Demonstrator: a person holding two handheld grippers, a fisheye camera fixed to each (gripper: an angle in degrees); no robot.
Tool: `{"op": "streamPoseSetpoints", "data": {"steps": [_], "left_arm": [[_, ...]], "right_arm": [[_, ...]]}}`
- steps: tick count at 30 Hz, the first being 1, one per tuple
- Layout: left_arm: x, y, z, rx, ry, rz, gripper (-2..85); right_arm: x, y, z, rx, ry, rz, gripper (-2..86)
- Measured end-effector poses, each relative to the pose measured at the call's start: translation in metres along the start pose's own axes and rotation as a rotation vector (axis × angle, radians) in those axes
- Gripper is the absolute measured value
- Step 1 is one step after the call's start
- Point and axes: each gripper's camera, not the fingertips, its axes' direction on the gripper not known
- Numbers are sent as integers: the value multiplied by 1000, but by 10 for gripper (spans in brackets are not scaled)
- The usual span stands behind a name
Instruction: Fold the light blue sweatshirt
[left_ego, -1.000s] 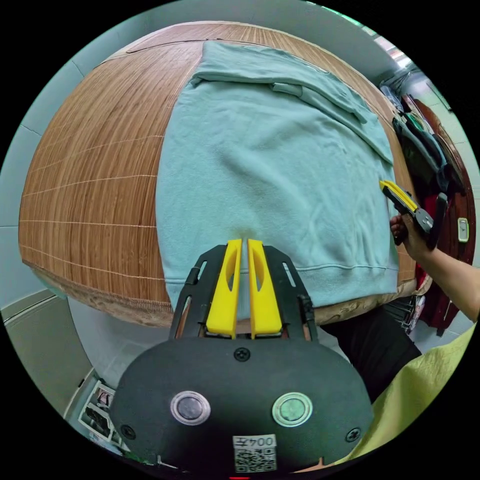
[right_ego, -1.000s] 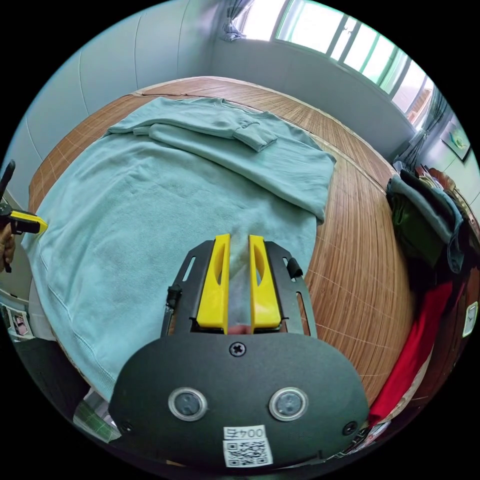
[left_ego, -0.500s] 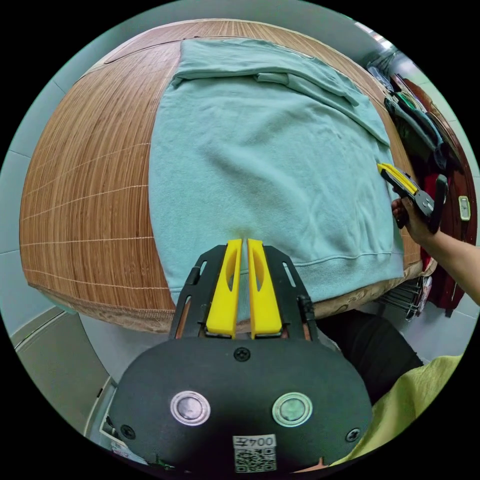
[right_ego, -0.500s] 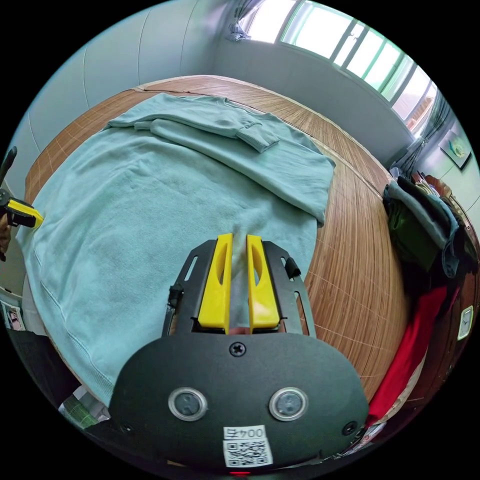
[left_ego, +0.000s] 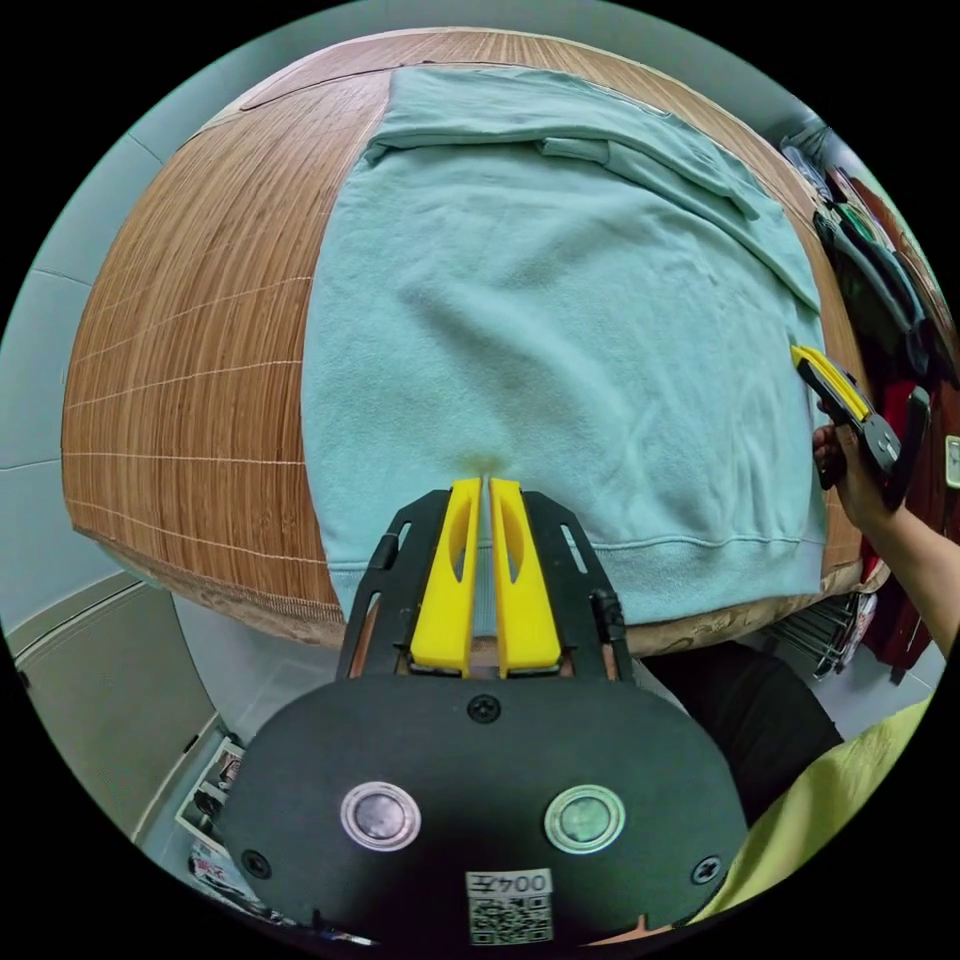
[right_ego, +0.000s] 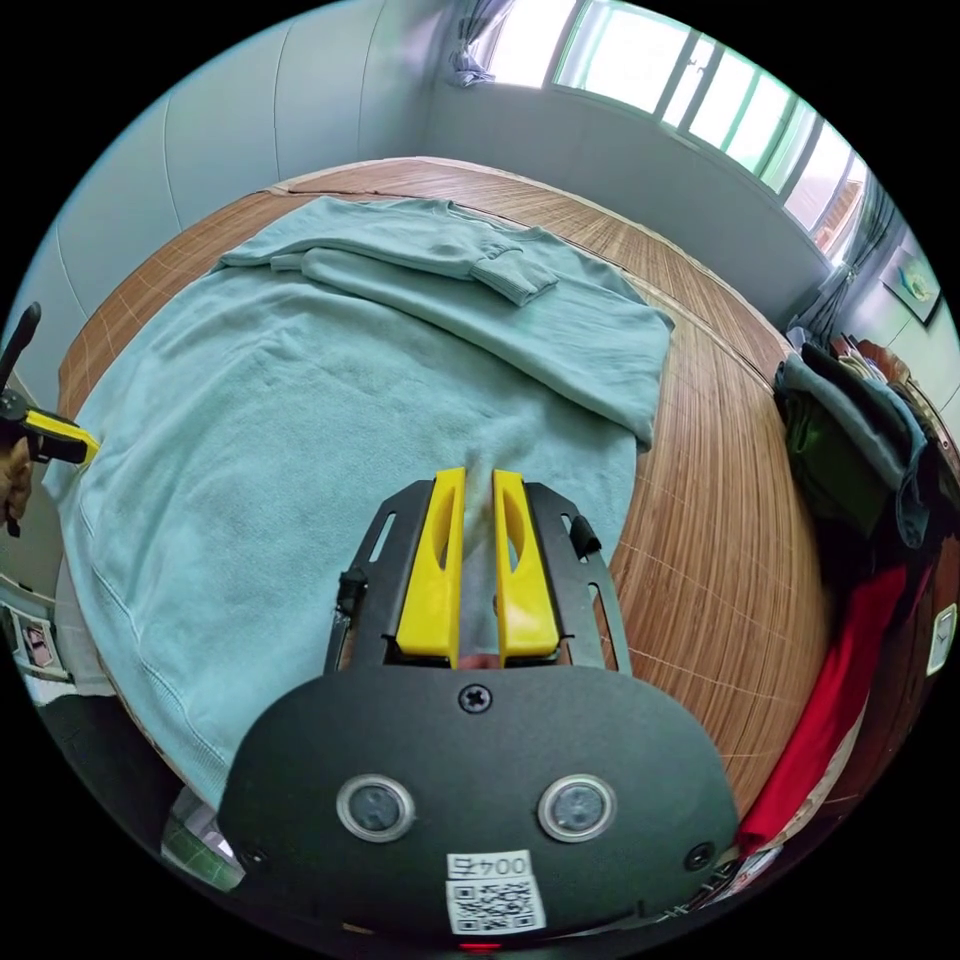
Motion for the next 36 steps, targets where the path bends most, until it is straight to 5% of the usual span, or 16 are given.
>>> {"op": "streamPoseSetpoints", "data": {"steps": [15,22,36], "left_arm": [[-14,3,5,-26,-54,106,29],[-54,18,-20,26,48,149,75],[-135,58,-16,36,95,48,92]], "right_arm": [[31,-18,6,-58,-63,18,64],[66,-12,-25,-160,-287,335,71],[2,25,-27,-275,-60,422,73]]}}
